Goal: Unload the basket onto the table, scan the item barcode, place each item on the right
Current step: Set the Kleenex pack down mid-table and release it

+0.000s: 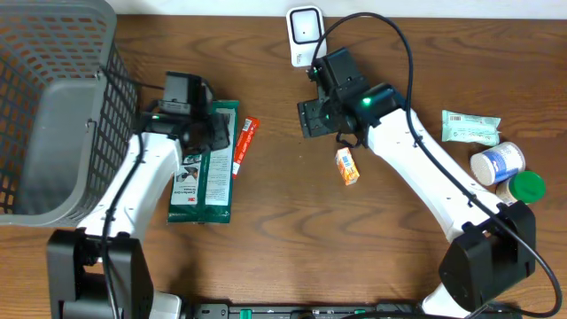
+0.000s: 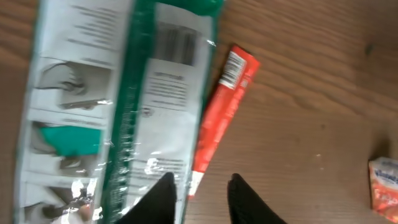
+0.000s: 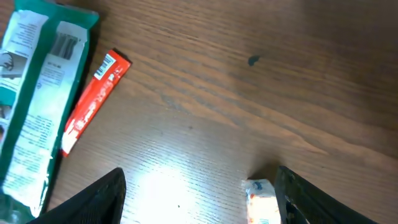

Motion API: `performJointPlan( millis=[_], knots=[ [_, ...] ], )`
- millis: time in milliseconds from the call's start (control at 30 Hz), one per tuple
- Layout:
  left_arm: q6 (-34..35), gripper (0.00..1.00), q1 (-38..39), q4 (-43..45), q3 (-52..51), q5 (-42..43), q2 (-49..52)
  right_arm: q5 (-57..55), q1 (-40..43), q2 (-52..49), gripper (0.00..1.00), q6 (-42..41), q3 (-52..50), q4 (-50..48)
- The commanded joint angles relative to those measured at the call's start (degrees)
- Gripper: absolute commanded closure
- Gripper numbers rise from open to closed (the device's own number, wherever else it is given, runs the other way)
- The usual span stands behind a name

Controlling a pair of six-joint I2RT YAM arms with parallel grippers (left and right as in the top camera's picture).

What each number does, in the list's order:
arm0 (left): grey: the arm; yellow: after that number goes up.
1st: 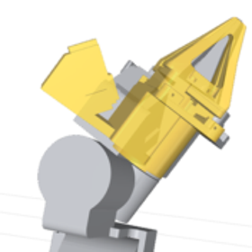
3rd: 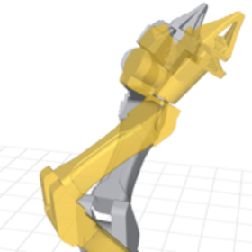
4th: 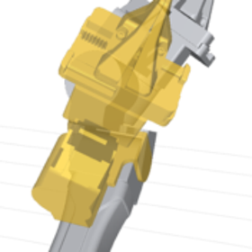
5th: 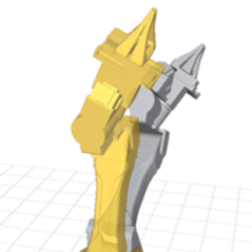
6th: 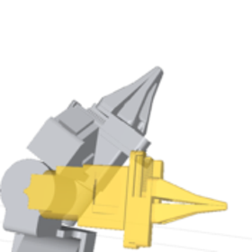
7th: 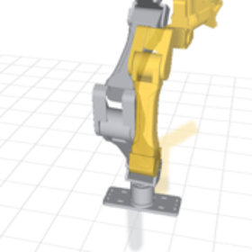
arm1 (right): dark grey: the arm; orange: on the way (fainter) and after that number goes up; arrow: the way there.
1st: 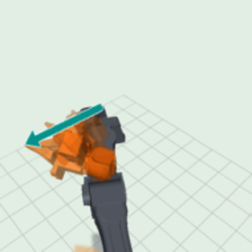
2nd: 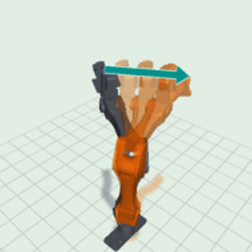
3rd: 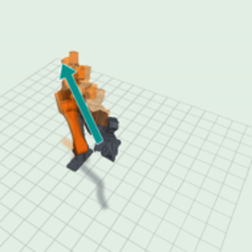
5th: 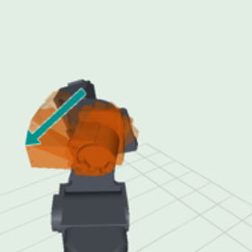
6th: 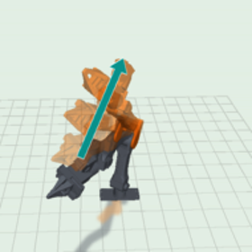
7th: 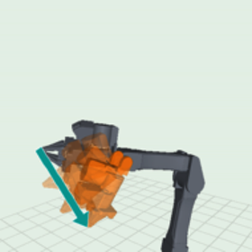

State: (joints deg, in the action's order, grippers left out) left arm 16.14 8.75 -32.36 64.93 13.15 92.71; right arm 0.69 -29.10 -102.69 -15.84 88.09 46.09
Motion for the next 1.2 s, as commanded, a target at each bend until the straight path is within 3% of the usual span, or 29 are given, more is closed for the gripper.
performJointPlan(
  millis=[0, 233, 400, 800, 967, 1033, 1167],
  knots=[
    [-3.78, 0.75, 2.95, 1.57, 0.11, -0.39, 4.11, 1.75, 1.40, -0.50, 0.28, -0.85, -0.11, 0.46],
    [-3.89, 0.75, 4.50, 6.03, 0.11, -0.79, 10.60, 0.74, 1.70, -0.50, 0.27, -0.79, -0.11, 1.53],
    [-3.89, 0.75, 4.50, 6.36, 0.11, -9.84, 11.76, 0.66, 1.70, -0.50, 0.27, -0.35, -0.11, 1.79],
    [-3.89, 0.74, 4.13, 6.43, -0.94, -20.31, 11.91, 0.59, 1.70, -0.50, 0.27, 0.28, -0.11, 1.90],
    [-2.34, 0.81, 5.40, 6.01, 0.57, -15.74, 9.49, -1.29, 1.70, -0.50, 0.27, 0.26, -0.11, 2.19],
    [-2.34, 0.91, 6.54, 7.19, 0.63, -11.28, 8.28, -2.16, 1.70, -0.50, 0.27, 0.26, -0.11, 2.08],
    [-2.47, 0.93, 8.85, 8.13, 0.46, -7.87, 8.26, -3.26, 1.88, -0.50, 0.27, 0.20, -0.11, 1.86]
  ],
)
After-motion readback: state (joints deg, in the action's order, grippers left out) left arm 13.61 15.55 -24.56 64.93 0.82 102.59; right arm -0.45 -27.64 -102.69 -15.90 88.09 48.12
